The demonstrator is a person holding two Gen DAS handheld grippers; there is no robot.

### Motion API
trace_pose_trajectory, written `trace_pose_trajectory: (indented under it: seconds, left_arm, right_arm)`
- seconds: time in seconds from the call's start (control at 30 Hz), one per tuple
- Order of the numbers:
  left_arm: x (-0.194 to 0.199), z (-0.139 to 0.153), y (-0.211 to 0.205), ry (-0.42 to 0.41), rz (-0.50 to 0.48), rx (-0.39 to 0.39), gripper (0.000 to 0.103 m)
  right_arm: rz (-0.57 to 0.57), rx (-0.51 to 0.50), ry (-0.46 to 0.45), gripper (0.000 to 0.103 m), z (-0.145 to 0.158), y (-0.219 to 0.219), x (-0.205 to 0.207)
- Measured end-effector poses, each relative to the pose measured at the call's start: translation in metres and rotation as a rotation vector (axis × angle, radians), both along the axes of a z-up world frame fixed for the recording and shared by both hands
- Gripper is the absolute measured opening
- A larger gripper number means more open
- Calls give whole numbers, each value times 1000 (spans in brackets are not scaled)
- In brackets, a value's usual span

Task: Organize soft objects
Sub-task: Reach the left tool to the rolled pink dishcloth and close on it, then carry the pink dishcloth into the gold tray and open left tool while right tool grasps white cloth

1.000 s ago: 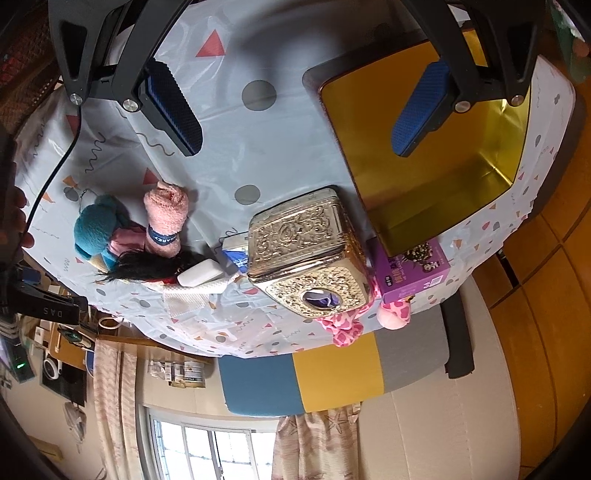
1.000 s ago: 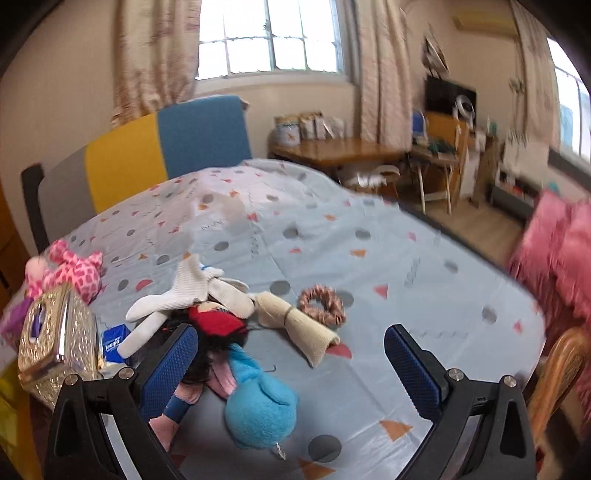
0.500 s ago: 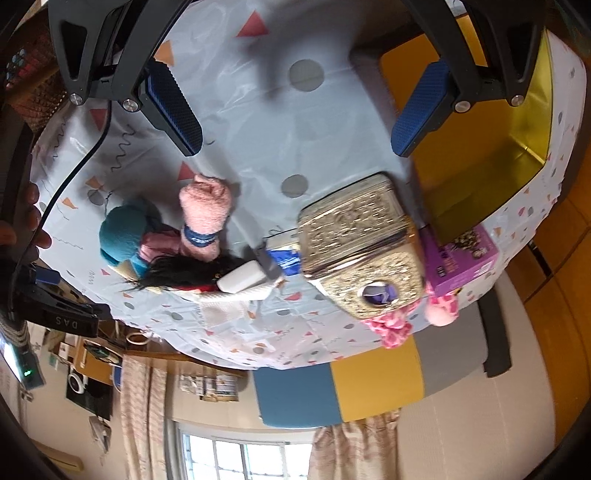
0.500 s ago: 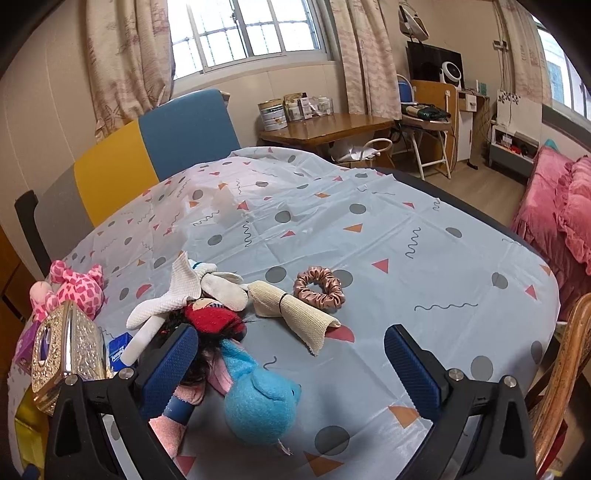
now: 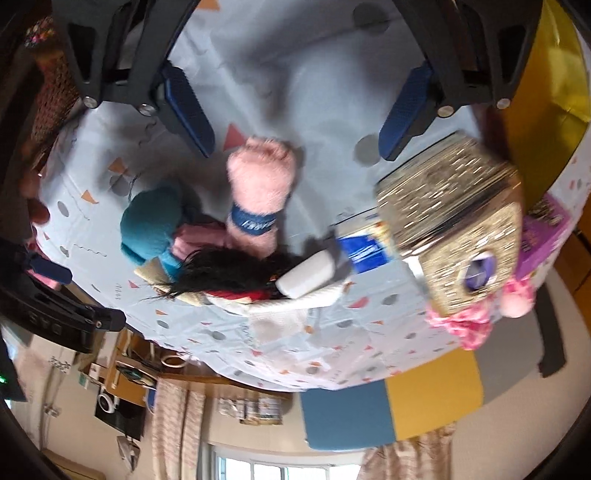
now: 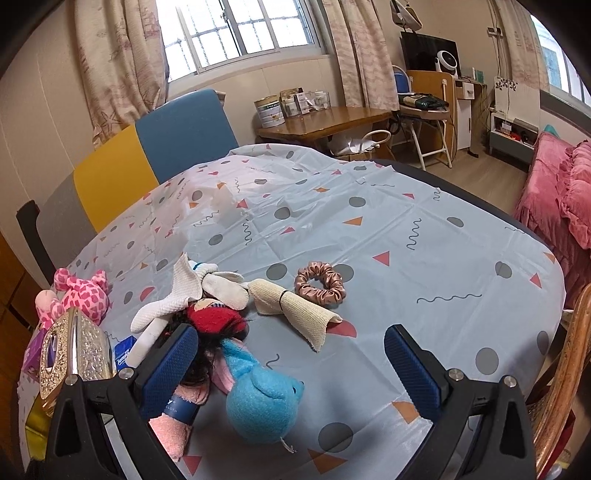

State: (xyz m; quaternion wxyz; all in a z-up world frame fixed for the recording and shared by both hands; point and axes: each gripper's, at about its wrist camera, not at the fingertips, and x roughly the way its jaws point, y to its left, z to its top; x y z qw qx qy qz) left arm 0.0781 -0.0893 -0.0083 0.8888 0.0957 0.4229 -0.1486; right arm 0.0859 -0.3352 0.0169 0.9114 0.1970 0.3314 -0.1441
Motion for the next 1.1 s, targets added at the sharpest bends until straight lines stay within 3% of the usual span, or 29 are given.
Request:
trace_pose_trajectory:
  seconds: [0.1, 0.2, 0.43, 0.47, 0.5, 0.63, 0.83, 0.97, 1.1]
  left_arm:
    - [20, -5, -15, 28, -35, -12, 80]
    - [39, -13, -33, 67, -60, 2, 78]
    - [74, -43, -62, 146, -87, 68, 67]
    - [76, -47, -63, 154, -88, 72, 57]
    - [78, -50, -63, 161, -83, 79, 40]
    - [76, -59, -62, 194, -99, 57, 36]
    - [41, -51, -46, 205, -213, 47, 32]
    - [26, -32, -33, 202, -265, -6, 32]
    - [38, -3, -23, 174, -253, -73, 32]
  right_arm:
    - [-1, 16, 1, 103, -1, -2, 0]
    - [4, 32, 9, 103, -3, -4, 1]
    - [19, 48, 26, 103, -7, -3, 5]
    - [21, 49, 27, 103, -8, -2, 5]
    - [23, 50, 30, 103, -8, -2, 6]
    - [24, 50, 45, 103, -11, -2, 8]
    - [29, 63, 71, 102, -16, -3, 11]
    - [39, 88, 94, 99, -21, -4, 13]
    - [41, 93, 100, 99, -22, -3, 12]
